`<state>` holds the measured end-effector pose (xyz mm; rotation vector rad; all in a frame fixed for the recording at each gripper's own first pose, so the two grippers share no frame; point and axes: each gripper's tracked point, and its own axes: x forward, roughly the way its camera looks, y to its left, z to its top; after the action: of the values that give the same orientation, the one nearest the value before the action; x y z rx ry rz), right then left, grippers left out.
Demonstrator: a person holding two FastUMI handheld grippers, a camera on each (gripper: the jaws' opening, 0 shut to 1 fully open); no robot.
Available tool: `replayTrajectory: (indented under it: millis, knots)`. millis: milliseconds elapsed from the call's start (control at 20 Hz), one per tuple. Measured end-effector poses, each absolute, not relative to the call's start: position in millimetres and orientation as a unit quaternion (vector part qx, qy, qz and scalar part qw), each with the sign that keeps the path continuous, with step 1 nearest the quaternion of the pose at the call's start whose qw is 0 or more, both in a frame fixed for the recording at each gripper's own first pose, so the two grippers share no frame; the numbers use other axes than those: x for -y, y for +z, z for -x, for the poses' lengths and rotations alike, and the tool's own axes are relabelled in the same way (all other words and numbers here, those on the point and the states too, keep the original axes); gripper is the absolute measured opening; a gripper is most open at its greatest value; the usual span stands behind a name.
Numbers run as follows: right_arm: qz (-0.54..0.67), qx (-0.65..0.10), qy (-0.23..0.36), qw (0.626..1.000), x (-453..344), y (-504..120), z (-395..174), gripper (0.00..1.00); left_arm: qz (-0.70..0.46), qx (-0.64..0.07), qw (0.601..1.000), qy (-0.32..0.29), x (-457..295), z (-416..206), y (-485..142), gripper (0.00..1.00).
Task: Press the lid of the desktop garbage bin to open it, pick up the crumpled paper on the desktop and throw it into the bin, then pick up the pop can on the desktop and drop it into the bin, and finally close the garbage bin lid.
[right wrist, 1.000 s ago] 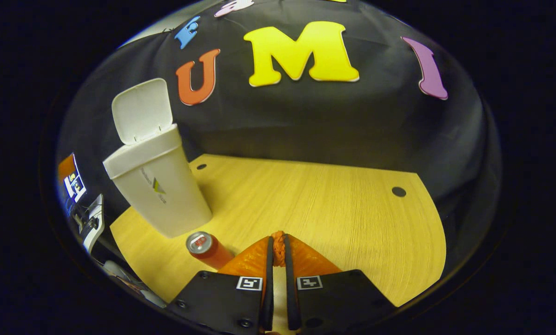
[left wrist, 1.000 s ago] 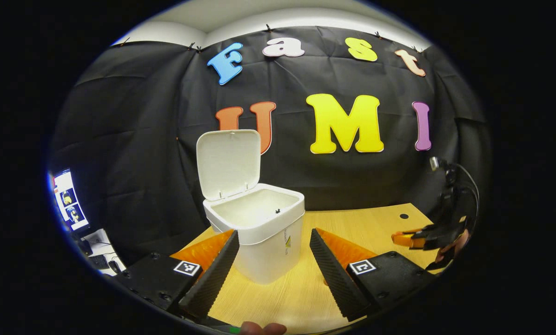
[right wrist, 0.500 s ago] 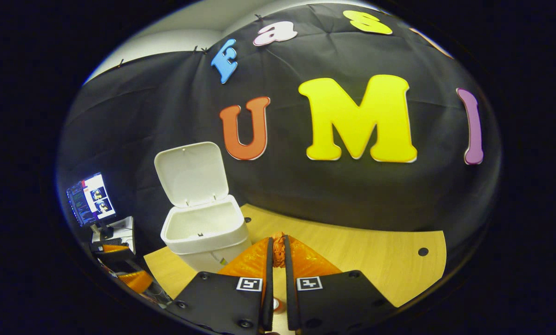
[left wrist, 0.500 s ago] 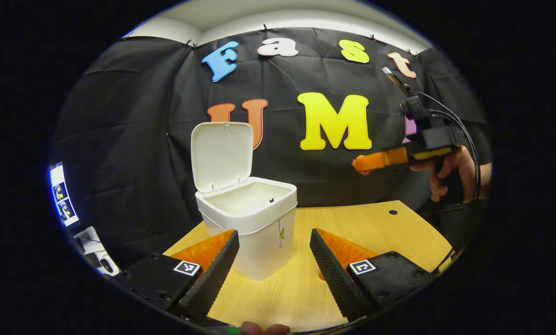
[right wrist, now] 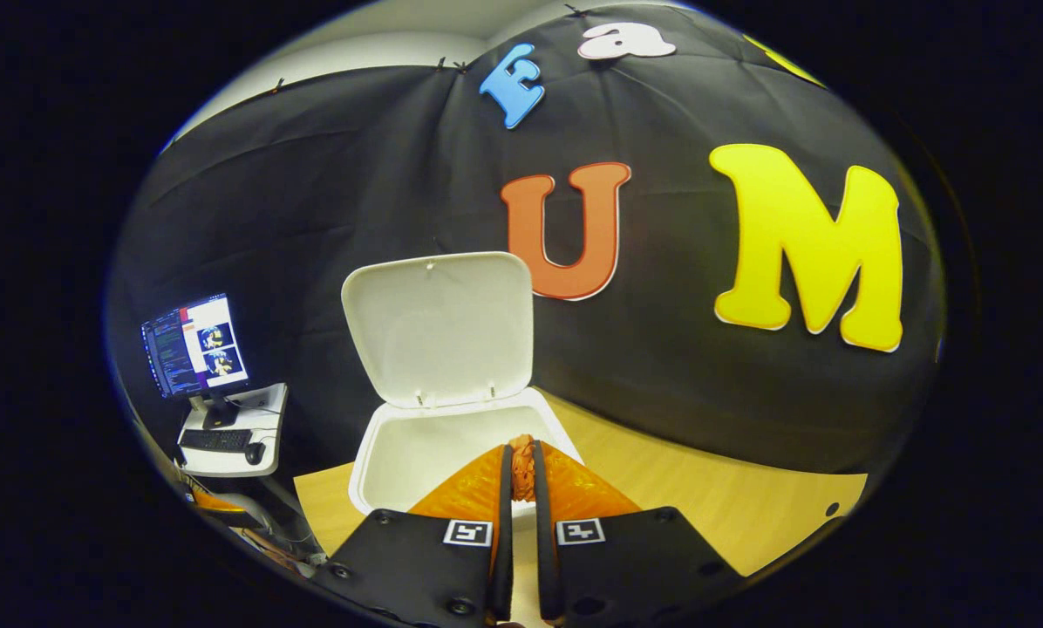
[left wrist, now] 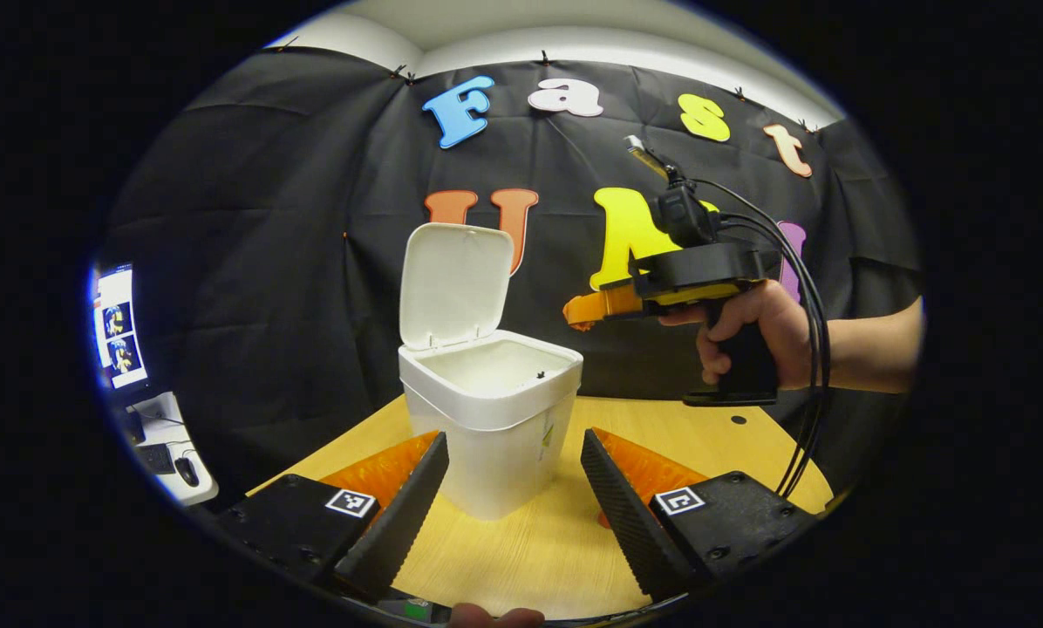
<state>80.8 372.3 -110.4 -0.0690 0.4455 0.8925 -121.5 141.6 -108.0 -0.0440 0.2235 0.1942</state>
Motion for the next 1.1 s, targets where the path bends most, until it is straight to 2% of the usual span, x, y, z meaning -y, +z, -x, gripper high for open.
replayTrajectory:
  millis: [350, 650, 700, 750, 850, 1100]
  knots:
    - [0.055, -0.239, 0.436, 0.866, -424.3, -143.0, -81.8, 0.16, 0.022, -0.111, 0.986, 0.125, -171.2, 125.7, -113.0, 1.00]
    - [0.062, -0.253, 0.431, 0.864, -429.9, -156.9, -80.7, 0.33, 0.015, -0.109, 0.986, 0.128, -180.9, 127.3, -112.1, 1.00]
    - [0.060, -0.254, 0.432, 0.863, -431.4, -156.5, -80.4, 0.33, 0.014, -0.108, 0.986, 0.127, -181.3, 127.1, -111.8, 1.00]
    - [0.058, -0.256, 0.432, 0.863, -432.5, -157.8, -79.9, 0.38, 0.014, -0.107, 0.986, 0.125, -180.3, 125.6, -111.2, 1.00]
    - [0.059, -0.258, 0.427, 0.865, -426.8, -158.0, -80.9, 0.59, 0.016, -0.107, 0.987, 0.120, -177.6, 123.7, -110.4, 1.00]
    - [0.046, -0.246, 0.419, 0.873, -406.0, -141.0, -77.6, 0.65, 0.013, -0.101, 0.991, 0.089, -165.5, 113.6, -109.3, 1.00]
